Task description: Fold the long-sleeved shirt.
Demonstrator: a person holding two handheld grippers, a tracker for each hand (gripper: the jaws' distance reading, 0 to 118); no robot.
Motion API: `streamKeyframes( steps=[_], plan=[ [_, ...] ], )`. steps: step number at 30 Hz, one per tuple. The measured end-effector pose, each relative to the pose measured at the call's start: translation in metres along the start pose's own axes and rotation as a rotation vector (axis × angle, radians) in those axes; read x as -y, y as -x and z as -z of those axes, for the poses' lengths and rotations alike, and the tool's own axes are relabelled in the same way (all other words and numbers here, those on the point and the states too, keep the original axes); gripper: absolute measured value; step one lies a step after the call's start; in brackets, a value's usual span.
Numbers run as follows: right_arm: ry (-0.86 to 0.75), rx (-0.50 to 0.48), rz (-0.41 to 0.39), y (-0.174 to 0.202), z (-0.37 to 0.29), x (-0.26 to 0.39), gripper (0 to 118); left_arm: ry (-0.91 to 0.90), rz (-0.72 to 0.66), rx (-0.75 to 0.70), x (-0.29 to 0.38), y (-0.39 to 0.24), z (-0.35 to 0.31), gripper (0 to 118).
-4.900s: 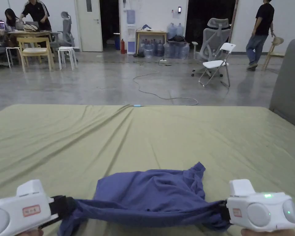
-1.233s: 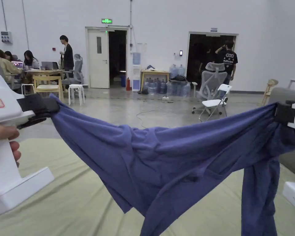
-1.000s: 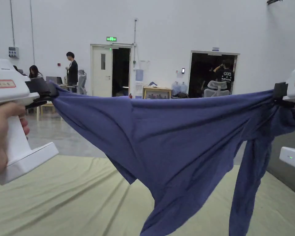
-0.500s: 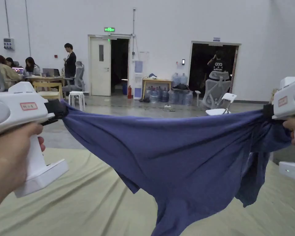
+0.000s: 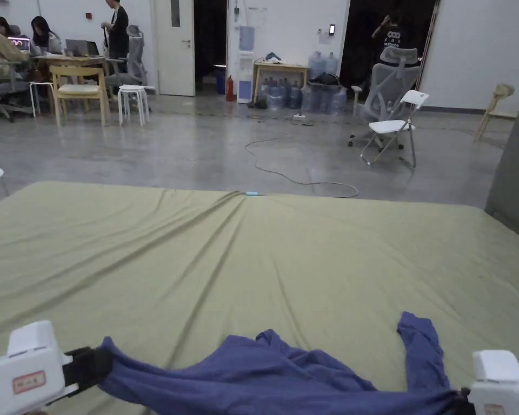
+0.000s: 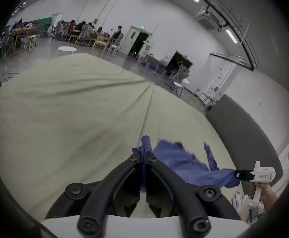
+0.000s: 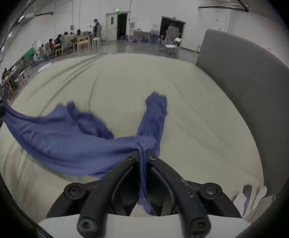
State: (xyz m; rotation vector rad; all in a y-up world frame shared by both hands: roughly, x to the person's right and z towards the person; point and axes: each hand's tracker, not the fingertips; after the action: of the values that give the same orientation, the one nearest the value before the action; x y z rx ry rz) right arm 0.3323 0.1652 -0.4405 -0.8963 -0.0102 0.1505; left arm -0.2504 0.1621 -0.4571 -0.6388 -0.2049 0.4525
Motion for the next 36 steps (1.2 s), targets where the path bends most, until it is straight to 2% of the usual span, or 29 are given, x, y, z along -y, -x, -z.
streamKeyframes(
  steps=[2,8,11,19,20,21,22,23,24,25,27,30,31,32,33,34,35,36],
  plan=[
    [0.003,-0.019,-0.044,0.009,-0.021,0.036,9,0.024,-0.013,-0.003,0.019,0.02,-0.024,3],
    [0.026,-0.054,-0.059,0.019,-0.081,0.113,9,0.072,-0.064,-0.004,0.072,0.032,-0.106,3],
    [0.067,-0.073,-0.098,0.022,-0.1,0.148,9,0.105,-0.062,0.002,0.096,0.033,-0.141,3],
    [0.19,-0.072,-0.065,0.027,-0.102,0.211,10,0.227,-0.088,-0.059,0.152,0.053,-0.173,3],
    [0.193,-0.093,-0.023,0.029,-0.1,0.214,19,0.247,-0.106,-0.056,0.156,0.057,-0.17,3],
    [0.191,-0.104,0.007,0.03,-0.099,0.215,39,0.262,-0.129,-0.048,0.16,0.07,-0.163,9],
    [0.182,-0.098,0.032,0.025,-0.101,0.217,75,0.27,-0.149,-0.039,0.161,0.073,-0.161,37],
    [0.131,-0.083,0.071,0.025,-0.107,0.217,103,0.265,-0.15,-0.05,0.159,0.071,-0.162,77],
    [0.067,-0.069,0.104,0.025,-0.114,0.217,118,0.266,-0.143,-0.057,0.155,0.065,-0.162,113],
    [-0.02,-0.053,0.147,0.024,-0.127,0.216,118,0.252,-0.121,-0.071,0.153,0.056,-0.166,118],
    [-0.097,-0.052,0.229,0.014,-0.15,0.21,118,0.12,-0.052,-0.007,0.142,0.043,-0.184,116],
    [-0.075,-0.052,0.315,0.014,-0.175,0.207,118,0.144,-0.01,0.028,0.138,0.015,-0.191,117],
    [-0.069,-0.059,0.34,0.016,-0.182,0.208,108,0.166,0.026,0.027,0.139,0.008,-0.19,115],
    [-0.057,-0.065,0.347,0.02,-0.19,0.211,84,0.201,0.059,0.034,0.141,0.0,-0.189,105],
    [-0.051,-0.077,0.354,0.024,-0.194,0.215,44,0.247,0.085,0.062,0.148,-0.012,-0.188,77],
    [-0.038,-0.063,0.359,0.026,-0.194,0.219,4,0.285,0.13,0.094,0.154,-0.02,-0.187,10],
    [-0.018,-0.051,0.36,0.031,-0.194,0.223,4,0.303,0.173,0.095,0.159,-0.03,-0.183,4],
    [-0.014,-0.039,0.365,0.035,-0.195,0.229,4,0.321,0.227,0.059,0.165,-0.039,-0.177,3]
  ],
)
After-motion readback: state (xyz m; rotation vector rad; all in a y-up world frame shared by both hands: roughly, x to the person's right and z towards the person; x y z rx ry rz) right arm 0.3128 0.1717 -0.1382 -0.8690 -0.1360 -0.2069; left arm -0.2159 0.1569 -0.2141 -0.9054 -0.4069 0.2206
